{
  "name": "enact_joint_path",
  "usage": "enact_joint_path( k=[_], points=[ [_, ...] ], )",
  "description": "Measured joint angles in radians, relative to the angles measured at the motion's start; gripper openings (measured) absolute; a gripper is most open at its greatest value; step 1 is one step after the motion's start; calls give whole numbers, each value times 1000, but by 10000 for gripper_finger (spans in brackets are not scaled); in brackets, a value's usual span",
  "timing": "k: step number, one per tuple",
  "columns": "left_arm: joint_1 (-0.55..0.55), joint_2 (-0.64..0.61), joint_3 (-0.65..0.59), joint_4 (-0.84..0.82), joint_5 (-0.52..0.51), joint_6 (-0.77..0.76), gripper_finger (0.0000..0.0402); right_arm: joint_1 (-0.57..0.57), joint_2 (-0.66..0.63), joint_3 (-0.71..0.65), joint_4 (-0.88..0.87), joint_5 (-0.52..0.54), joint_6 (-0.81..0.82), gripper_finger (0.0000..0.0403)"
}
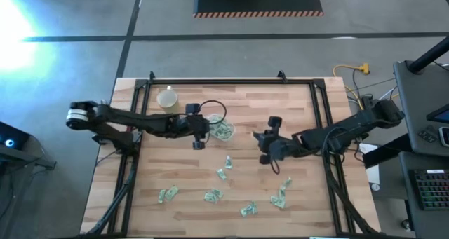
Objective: Pick and place Stevia / Truvia into bins
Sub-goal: Put the stevia packet into the transparent container
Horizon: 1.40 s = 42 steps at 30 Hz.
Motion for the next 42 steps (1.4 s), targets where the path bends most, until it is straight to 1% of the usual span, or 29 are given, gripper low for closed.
enact_joint_path(
  k=[2,5,7,10,15,17,19,23,27,30,33,37,40,42],
  points=[
    [-30,-49,-1,-68,-2,-37,130,-28,14,-1,44,-8,-39,11],
    [-89,-123,-8,-139,-1,-91,130,-71,35,-2,105,-56,-92,11],
    [-133,-169,-12,-176,0,-133,130,-100,53,-1,165,-103,-133,11],
    [-208,-215,-12,-269,0,-236,130,-143,97,-1,285,-189,-212,11],
    [-336,-254,-13,-404,0,-435,130,-220,195,9,485,-340,-326,11],
    [-375,-260,-14,-423,0,-471,130,-251,236,26,538,-390,-342,11],
    [-404,-258,-13,-415,-2,-477,130,-281,280,49,540,-414,-348,11],
    [-418,-248,-14,-413,-11,-469,130,-334,382,108,543,-425,-343,11],
    [-418,-242,-14,-416,-29,-469,130,-374,482,171,540,-489,-336,11],
    [-418,-241,-14,-419,-31,-468,130,-392,536,223,477,-502,-313,11],
    [-418,-241,-14,-413,-32,-468,130,-404,562,273,382,-501,-284,11],
    [-418,-236,-13,-399,-33,-468,130,-410,571,312,301,-501,-248,13],
    [-418,-236,-13,-394,-33,-469,130,-408,561,315,278,-505,-255,27],
    [-418,-236,-13,-393,-33,-469,130,-408,550,308,277,-529,-259,42]
  ],
)
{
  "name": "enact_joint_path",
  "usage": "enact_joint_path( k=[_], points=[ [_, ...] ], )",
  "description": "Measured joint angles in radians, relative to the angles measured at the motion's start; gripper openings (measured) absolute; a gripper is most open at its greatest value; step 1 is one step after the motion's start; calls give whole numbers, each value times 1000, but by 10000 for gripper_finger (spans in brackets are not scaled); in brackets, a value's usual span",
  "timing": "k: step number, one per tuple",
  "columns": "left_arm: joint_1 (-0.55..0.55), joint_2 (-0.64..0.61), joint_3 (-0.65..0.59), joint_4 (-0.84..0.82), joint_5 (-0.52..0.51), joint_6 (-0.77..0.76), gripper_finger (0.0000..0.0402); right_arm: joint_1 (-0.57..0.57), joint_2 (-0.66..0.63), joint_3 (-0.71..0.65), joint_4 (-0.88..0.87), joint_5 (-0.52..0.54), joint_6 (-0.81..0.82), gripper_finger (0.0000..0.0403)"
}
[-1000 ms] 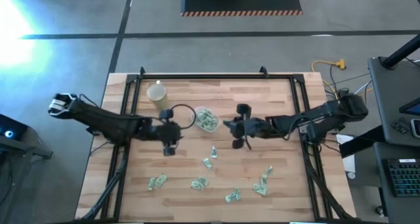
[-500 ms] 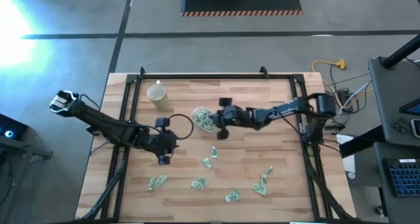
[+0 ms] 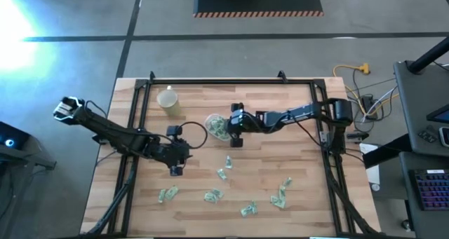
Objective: Pick and place Stevia / Truvia into bins
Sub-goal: Put the stevia packet into the transparent container
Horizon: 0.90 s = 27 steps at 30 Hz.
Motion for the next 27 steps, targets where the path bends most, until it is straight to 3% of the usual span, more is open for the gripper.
enact_joint_path(
  k=[7,12,19,27],
  points=[
    [0,0,-8,40,2,-5,130,0,-13,10,-40,-19,-3,108],
    [-21,0,-61,52,43,-123,130,16,-58,49,-175,-21,-15,135],
    [-141,52,-108,44,189,-343,130,74,-144,49,-266,-26,-15,139],
    [-302,160,-74,35,221,-589,130,151,-255,22,-355,-27,-1,127]
  ],
)
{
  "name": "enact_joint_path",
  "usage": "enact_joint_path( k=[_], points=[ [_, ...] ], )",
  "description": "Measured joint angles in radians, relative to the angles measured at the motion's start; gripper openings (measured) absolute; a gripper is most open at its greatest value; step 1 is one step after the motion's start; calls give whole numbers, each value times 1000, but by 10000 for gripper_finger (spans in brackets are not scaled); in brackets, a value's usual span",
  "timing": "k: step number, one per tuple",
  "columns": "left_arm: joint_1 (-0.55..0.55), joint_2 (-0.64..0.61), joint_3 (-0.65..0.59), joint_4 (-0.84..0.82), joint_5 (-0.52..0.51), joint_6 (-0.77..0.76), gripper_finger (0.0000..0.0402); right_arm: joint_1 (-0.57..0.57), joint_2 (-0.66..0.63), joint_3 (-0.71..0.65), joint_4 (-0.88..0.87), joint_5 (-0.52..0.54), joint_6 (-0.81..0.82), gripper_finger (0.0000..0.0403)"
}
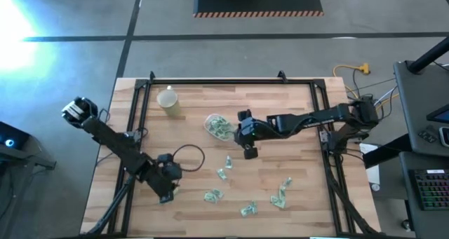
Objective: Pick and place Stevia / Truvia into bins
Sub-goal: Put the stevia packet into the transparent container
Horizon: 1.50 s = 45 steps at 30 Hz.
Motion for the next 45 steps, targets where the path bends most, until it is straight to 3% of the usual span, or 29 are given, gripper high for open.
enact_joint_path(
  k=[8,14,23,45],
  points=[
    [-75,133,78,-41,36,-181,130,67,-85,-22,-90,2,62,128],
    [-80,244,155,-183,113,-299,130,106,-99,-24,-118,3,84,127],
    [-81,319,245,-228,130,-300,130,114,-99,-26,-122,3,80,121],
    [-81,418,250,-222,169,-301,130,116,-97,-26,-139,2,96,117]
  ],
)
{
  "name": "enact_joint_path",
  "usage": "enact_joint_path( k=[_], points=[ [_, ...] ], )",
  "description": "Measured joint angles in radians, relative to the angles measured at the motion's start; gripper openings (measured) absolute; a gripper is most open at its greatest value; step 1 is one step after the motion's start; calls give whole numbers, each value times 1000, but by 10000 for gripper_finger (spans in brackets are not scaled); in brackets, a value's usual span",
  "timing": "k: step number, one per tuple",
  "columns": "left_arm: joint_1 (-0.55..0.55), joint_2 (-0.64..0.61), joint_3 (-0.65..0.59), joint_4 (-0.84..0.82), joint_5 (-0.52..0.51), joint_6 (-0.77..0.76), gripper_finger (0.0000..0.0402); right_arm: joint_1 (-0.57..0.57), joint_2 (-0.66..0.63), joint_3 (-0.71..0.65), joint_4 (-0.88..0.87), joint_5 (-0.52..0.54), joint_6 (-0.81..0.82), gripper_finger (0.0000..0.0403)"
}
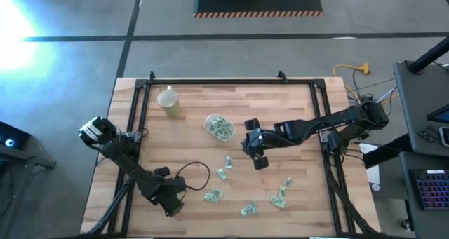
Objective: Pick and place Stevia / Truvia into bins
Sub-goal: Put the stevia packet into the transparent container
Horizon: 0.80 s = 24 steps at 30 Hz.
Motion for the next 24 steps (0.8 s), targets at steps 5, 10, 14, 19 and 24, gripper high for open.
enact_joint_path(
  k=[5,10,14,19,24],
  points=[
    [0,0,0,1,2,18,101,0,0,0,0,0,0,113],
    [0,0,7,3,1,61,45,0,0,0,0,0,0,113],
    [-1,1,24,-1,-5,138,10,0,0,0,0,0,0,109],
    [1,5,53,-10,-87,277,4,0,0,0,0,0,0,104],
    [10,4,86,-14,-204,431,4,0,0,0,0,0,0,104]
  ],
)
